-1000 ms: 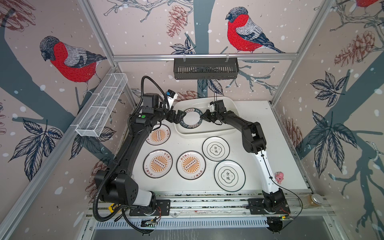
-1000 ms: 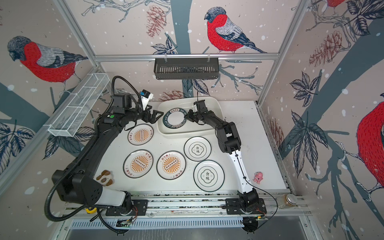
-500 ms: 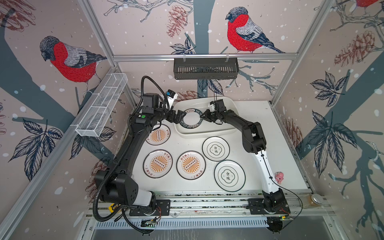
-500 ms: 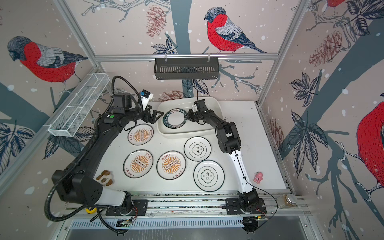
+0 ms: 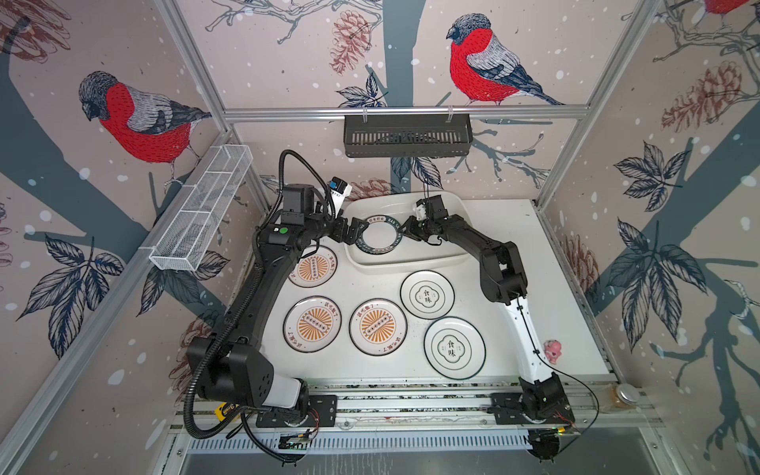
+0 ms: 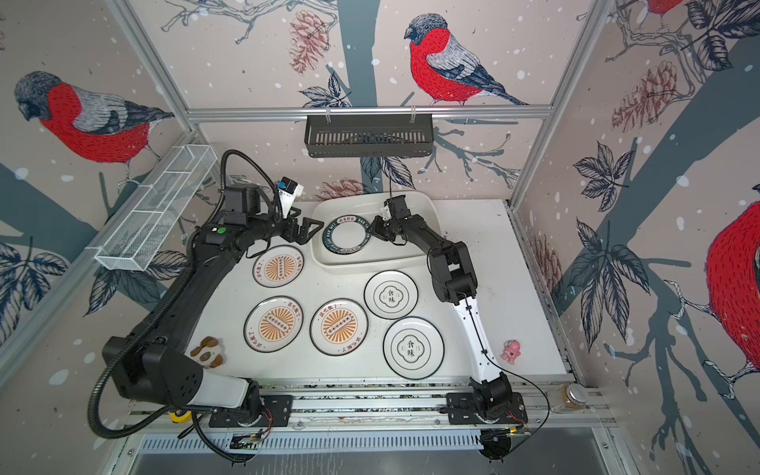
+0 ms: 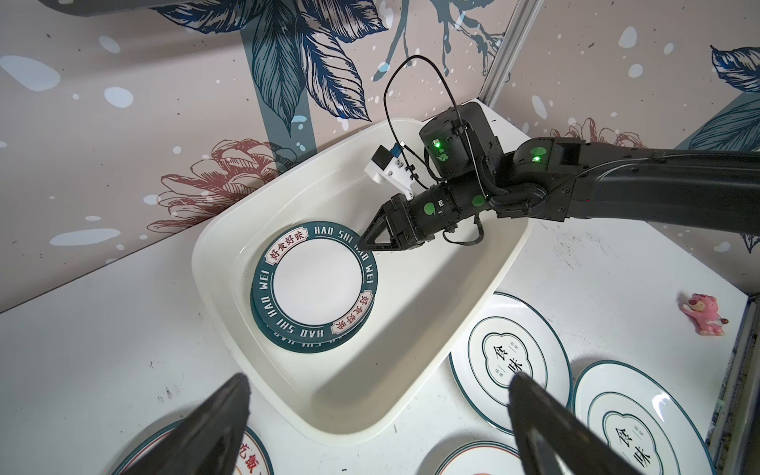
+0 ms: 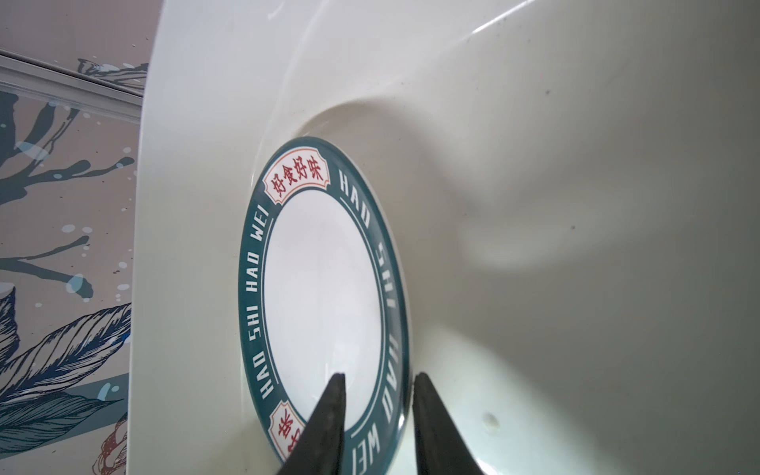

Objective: Place the plates into the plastic bin on the countertop
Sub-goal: 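Lower the plate onto the plate in the bin with the right gripper, then open the right gripper and withdraw it from the bin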

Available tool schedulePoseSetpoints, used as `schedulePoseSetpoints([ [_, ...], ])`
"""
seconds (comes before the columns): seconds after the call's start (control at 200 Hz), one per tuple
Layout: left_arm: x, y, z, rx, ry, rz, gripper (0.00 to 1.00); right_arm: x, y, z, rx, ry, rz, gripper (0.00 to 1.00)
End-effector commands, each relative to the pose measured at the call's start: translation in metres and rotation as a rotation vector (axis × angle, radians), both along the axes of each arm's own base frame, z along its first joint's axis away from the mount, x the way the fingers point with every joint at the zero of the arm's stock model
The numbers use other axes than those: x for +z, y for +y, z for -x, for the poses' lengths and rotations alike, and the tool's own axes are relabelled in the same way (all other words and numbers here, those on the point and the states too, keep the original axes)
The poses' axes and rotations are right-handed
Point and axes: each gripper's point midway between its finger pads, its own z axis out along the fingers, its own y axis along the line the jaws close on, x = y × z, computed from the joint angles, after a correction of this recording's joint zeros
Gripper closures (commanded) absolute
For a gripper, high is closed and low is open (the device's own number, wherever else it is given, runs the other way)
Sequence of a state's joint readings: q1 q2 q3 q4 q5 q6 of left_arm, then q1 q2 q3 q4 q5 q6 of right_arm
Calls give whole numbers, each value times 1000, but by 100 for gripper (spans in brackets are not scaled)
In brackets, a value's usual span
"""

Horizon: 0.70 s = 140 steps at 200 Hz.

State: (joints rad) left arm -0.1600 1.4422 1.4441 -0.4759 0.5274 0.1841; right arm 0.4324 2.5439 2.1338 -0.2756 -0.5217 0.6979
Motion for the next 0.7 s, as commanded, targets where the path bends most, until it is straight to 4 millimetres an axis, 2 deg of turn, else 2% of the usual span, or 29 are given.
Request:
schedulePoseSetpoints([
  [0.0, 4, -3, 1, -24, -10, 10, 3, 10, 0, -1, 7, -39, 24, 69],
  [0.695, 2, -3, 2, -24, -2, 9, 3, 7, 7, 3, 38, -34, 45, 69],
])
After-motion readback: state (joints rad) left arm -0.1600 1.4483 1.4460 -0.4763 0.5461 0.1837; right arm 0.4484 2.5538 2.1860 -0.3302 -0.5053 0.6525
